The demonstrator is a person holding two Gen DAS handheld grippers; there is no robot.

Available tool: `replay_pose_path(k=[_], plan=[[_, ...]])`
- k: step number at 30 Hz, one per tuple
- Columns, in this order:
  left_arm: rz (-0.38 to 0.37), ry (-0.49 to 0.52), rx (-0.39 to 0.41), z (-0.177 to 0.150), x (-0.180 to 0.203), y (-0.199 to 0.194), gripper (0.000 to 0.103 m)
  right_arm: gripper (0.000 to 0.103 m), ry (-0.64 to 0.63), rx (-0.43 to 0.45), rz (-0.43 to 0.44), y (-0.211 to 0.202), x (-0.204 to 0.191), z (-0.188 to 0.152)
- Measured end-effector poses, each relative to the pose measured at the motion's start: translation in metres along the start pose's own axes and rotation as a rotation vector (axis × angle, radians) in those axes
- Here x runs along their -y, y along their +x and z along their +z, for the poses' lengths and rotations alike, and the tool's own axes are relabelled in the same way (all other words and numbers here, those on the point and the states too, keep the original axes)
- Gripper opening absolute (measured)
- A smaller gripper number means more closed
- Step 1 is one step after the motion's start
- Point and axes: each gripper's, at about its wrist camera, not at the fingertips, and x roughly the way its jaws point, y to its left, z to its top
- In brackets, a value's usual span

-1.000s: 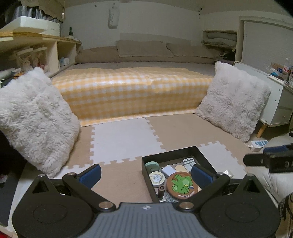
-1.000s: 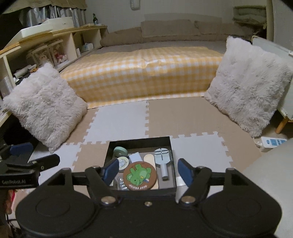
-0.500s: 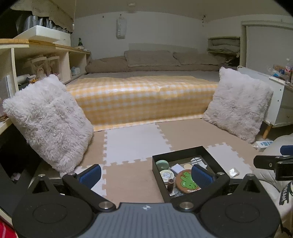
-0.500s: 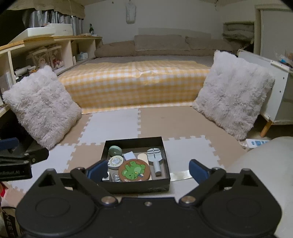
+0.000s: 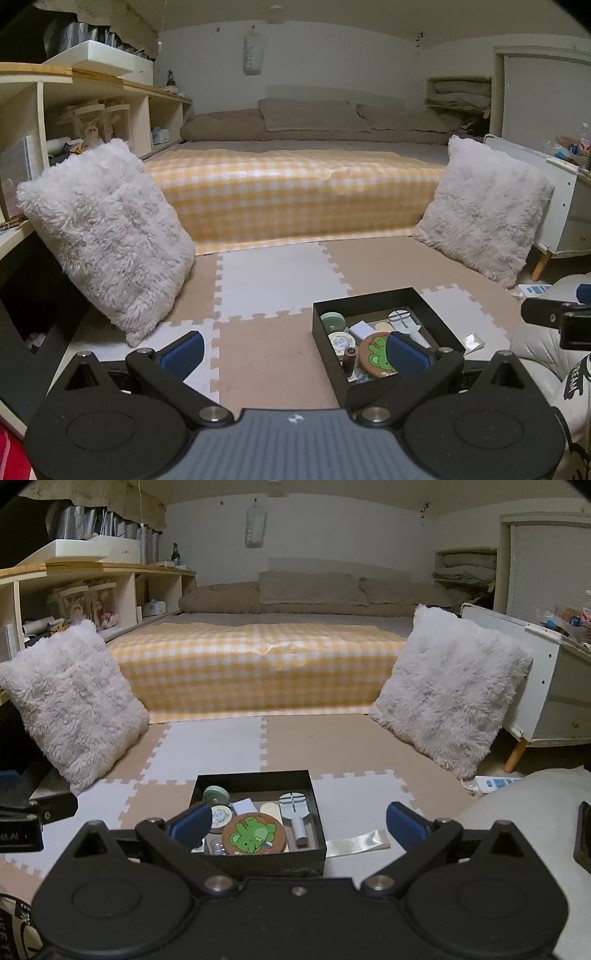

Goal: Organize rigid objects

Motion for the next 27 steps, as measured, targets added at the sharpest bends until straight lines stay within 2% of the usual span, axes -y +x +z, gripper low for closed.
replay_pose_path(k=[27], plan=[[-0.002, -0.007, 0.012, 0.0005, -0.0025, -0.0029, 0.103, 0.102, -0.013, 0.024, 0.0, -0.0053, -0.0023, -0.0034]])
